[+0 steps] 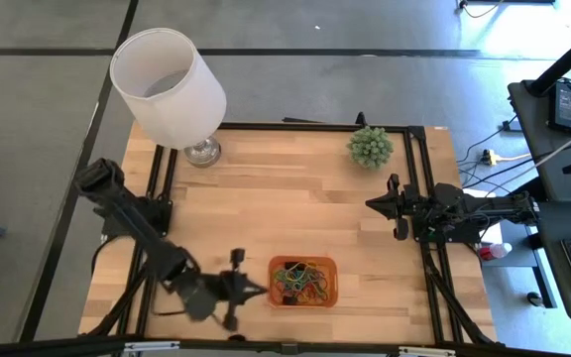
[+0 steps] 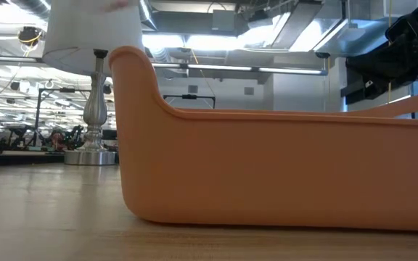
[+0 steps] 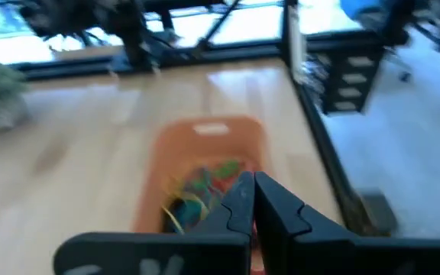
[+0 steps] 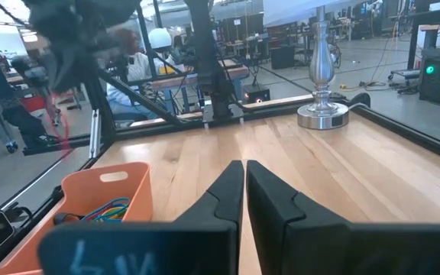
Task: Pick and place rubber bands into bin
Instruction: Put the red rubber band into the orange bin, then return to Home Position
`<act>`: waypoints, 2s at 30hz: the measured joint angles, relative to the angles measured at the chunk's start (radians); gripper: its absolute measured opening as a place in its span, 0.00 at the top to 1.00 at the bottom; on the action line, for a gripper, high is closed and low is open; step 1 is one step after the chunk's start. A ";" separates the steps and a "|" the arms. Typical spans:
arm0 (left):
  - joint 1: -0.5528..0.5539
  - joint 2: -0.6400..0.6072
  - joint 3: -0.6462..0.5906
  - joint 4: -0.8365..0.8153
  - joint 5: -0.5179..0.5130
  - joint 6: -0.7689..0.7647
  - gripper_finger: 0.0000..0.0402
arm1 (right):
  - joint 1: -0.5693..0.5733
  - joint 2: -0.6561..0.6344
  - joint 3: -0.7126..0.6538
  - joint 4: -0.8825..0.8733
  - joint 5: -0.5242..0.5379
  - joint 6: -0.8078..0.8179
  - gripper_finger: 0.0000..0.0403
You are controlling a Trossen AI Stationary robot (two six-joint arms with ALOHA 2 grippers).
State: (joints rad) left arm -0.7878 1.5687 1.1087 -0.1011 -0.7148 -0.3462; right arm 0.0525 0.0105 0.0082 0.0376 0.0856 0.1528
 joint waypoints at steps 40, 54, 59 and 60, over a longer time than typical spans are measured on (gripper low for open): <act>0.292 0.474 0.160 0.230 0.369 -0.325 0.65 | 0.000 0.000 0.000 0.000 0.000 -0.001 0.94; 0.342 0.437 0.459 -0.229 0.343 -0.177 0.61 | 0.000 0.000 0.000 0.000 0.000 0.000 0.94; 0.368 0.344 0.464 -0.361 0.325 -0.051 0.71 | 0.000 0.000 0.000 0.000 0.000 0.000 0.94; 0.374 0.319 0.453 -0.391 0.325 -0.027 0.75 | 0.000 0.000 0.000 0.000 0.000 0.000 0.94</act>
State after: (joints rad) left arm -0.4141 1.8875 1.5615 -0.4922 -0.3901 -0.3735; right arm 0.0525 0.0108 0.0082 0.0372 0.0856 0.1527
